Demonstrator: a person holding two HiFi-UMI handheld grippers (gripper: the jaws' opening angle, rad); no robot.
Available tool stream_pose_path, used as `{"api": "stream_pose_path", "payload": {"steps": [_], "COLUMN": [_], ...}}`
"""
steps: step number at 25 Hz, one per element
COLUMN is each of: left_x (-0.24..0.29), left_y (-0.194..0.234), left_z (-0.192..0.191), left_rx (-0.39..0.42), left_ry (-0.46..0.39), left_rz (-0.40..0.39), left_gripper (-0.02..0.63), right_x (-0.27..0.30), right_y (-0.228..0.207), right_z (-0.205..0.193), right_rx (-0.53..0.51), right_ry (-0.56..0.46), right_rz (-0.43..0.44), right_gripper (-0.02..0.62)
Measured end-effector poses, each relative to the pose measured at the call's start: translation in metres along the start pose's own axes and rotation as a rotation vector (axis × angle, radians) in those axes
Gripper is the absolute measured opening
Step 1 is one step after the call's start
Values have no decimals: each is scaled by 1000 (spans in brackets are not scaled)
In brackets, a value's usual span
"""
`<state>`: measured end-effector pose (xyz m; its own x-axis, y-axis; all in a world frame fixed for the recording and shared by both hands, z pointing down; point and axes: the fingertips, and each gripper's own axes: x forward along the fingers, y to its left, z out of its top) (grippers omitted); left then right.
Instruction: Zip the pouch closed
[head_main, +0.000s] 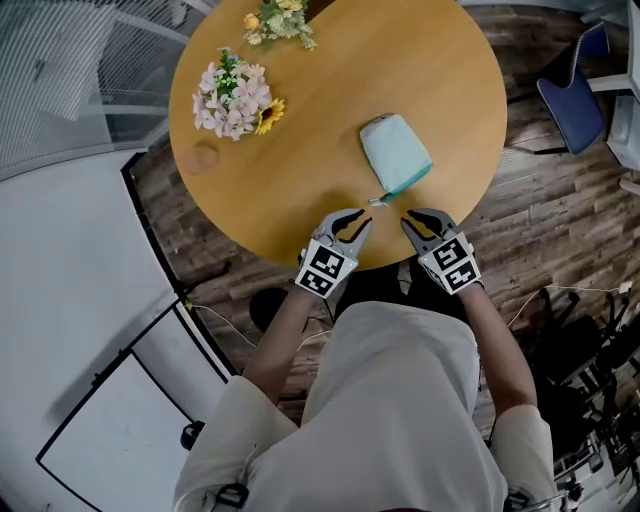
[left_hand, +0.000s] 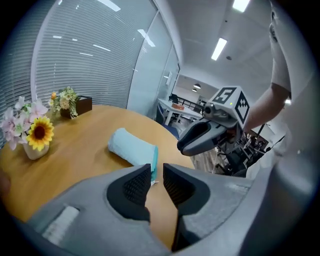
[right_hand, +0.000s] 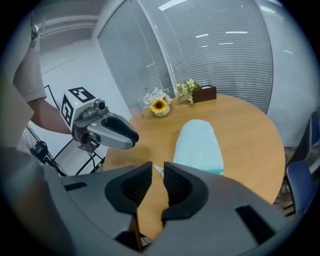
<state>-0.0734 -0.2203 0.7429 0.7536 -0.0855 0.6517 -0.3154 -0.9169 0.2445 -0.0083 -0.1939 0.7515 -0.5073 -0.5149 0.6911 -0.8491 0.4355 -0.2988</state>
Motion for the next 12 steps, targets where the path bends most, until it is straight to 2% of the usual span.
{"api": "stream_pose_path", "payload": {"steps": [7,12], "left_x": [47,69], "left_y": [11,11], "left_z": [-32,-52], "left_rx": [97,195], "left_ry": [135,227], "left_rz": [-74,-121], "left_gripper": [81,86], "right_x": [44,70], "right_y": [-6,-12], "right_z": [-30,-46], "right_rx": [-4,-32], "right_ry": [92,144], "right_rz": [17,34], "right_gripper": [77,77]}}
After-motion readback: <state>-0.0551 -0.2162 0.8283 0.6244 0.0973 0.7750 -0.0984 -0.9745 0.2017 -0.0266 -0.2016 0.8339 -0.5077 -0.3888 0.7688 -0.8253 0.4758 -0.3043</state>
